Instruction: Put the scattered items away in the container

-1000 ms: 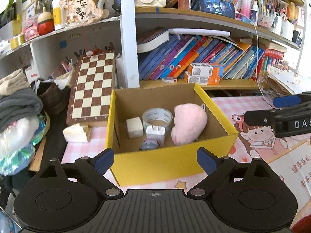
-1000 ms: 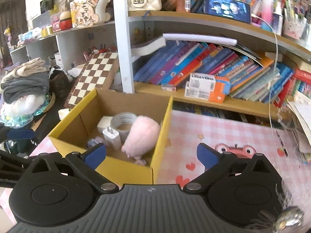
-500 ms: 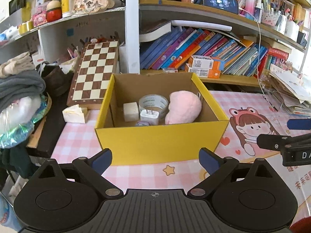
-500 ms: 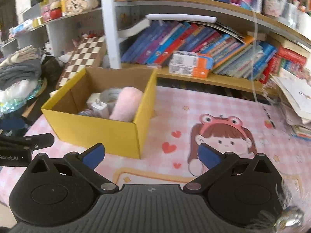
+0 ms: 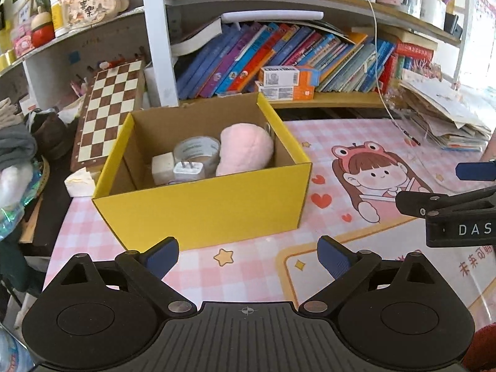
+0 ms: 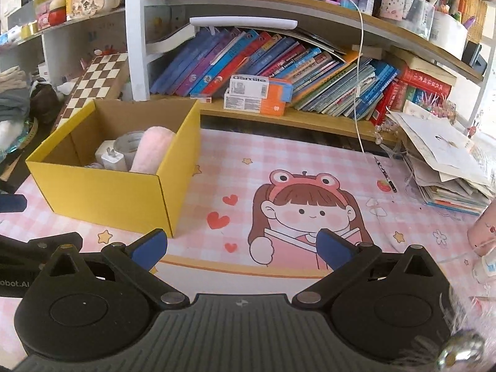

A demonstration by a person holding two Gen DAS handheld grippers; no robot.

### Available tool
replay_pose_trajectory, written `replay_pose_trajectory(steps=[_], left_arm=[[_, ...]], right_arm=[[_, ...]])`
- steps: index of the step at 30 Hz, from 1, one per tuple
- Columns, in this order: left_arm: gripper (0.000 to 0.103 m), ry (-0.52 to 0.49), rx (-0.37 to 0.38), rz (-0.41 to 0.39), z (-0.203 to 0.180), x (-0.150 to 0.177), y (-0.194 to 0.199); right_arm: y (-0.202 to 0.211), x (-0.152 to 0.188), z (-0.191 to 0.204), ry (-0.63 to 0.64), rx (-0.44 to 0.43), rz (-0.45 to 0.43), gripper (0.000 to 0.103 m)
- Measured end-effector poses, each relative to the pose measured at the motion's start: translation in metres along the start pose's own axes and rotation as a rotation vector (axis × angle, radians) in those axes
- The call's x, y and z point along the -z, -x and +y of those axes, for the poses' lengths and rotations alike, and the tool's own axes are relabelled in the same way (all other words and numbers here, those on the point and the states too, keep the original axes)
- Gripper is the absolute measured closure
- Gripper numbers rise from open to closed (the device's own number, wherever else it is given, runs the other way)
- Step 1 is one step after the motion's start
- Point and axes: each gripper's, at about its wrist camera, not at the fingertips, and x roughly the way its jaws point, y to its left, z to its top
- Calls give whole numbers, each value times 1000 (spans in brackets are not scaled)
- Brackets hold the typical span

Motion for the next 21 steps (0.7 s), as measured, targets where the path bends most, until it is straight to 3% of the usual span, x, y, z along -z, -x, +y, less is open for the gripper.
replay_pose_trajectory(steps=[10,21], left_arm=[[5,56,-41,22,-4,-1,-4],[5,19,-44,5,-19,-2,1]], right_arm=[[-2,5,-11,-13,14,19,0],[-2,9,-20,-27,29,29,0]])
